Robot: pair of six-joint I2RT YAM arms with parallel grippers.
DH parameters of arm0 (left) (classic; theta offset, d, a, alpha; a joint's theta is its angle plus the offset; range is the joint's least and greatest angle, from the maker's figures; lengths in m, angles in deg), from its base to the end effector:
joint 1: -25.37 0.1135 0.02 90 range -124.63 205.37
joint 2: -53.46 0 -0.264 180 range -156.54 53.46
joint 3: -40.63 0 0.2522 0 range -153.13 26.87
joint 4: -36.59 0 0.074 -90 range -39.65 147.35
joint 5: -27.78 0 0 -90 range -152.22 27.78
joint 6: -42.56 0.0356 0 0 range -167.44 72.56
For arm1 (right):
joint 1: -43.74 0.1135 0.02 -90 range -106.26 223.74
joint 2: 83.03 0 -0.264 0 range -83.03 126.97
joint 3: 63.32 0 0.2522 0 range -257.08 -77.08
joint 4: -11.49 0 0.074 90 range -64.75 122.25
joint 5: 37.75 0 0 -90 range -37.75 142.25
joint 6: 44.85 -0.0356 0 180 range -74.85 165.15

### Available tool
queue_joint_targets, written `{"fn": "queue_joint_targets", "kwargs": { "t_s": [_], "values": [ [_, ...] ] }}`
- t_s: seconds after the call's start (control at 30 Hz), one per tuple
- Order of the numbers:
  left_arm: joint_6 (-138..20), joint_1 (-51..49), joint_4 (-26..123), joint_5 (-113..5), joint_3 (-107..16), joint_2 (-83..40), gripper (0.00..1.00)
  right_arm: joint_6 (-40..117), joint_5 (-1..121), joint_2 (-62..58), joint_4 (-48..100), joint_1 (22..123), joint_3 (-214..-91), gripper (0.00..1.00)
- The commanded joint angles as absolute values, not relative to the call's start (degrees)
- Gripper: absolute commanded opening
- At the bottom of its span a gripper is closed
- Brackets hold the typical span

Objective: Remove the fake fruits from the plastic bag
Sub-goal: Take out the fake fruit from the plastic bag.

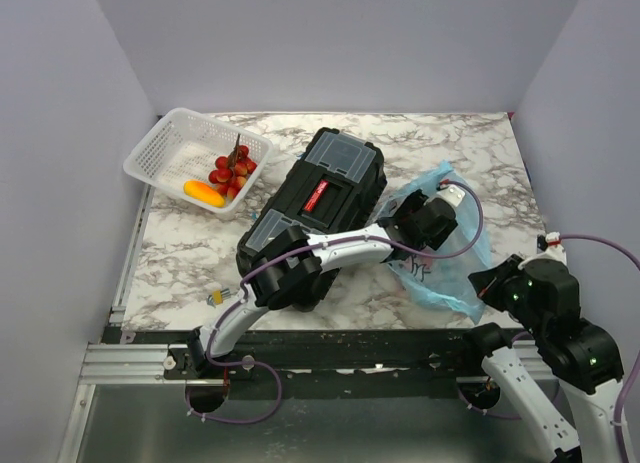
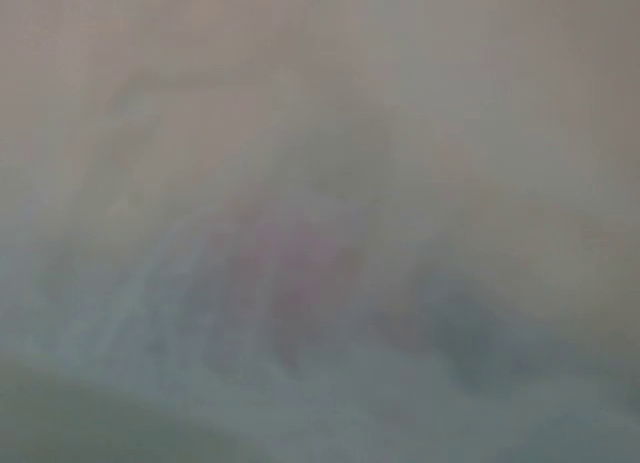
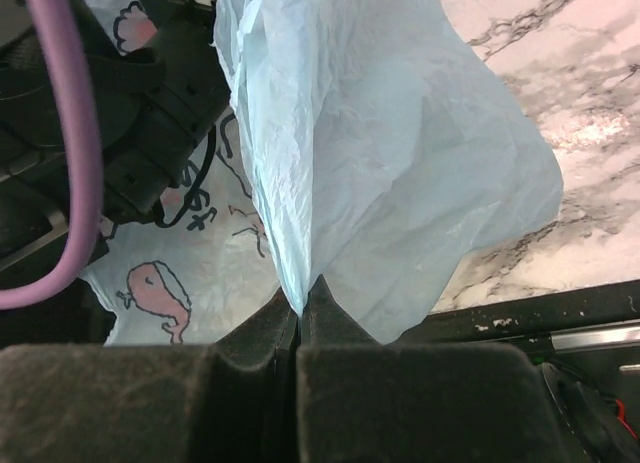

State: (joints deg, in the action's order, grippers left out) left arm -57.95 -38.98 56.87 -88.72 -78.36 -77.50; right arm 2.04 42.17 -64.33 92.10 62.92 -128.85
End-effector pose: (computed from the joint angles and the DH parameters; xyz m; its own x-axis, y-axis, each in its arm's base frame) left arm 0.2434 -0.4703 0.2041 -0.3445 0.3402 -0.8750 0.5905 0.8031 0.0798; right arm 0.0333 0.0050 0.3214 -0.5105 0.5348 -0.6733 0.2230 0.8386 0.4970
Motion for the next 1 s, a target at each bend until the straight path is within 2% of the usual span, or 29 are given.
{"fn": "queue_joint_targets", "kwargs": {
  "t_s": [0.0,0.17,0.23,0.43,0.63,0.77,0.97],
  "values": [
    [-60.4,-39.3,60.2,-91.4,-80.3,-80.4,0.83,3.2,39.9,-65.5,95.5,63.0,-131.9,0.01],
    [-59.2,-39.4,58.2,-91.4,-77.9,-80.7,0.77,2.7,40.5,-65.3,94.0,63.0,-131.7,0.01],
    [-58.9,-39.3,58.2,-91.0,-78.0,-80.7,0.72,2.7,41.3,-65.1,93.0,63.0,-131.1,0.01],
    [-56.9,-39.3,60.0,-87.7,-79.7,-81.3,0.44,3.0,41.5,-63.8,91.4,63.0,-131.0,0.01],
    [-55.3,-39.2,62.7,-84.9,-80.0,-79.1,0.27,3.2,40.6,-63.3,91.0,63.0,-131.3,0.01],
    [-53.3,-39.2,63.9,-83.6,-79.3,-74.4,0.20,3.0,40.7,-63.4,90.0,62.9,-130.2,0.01],
    [-53.8,-39.3,65.3,-77.8,-75.5,-66.0,0.18,2.8,41.1,-63.0,88.0,63.0,-127.9,0.01]
  ]
}}
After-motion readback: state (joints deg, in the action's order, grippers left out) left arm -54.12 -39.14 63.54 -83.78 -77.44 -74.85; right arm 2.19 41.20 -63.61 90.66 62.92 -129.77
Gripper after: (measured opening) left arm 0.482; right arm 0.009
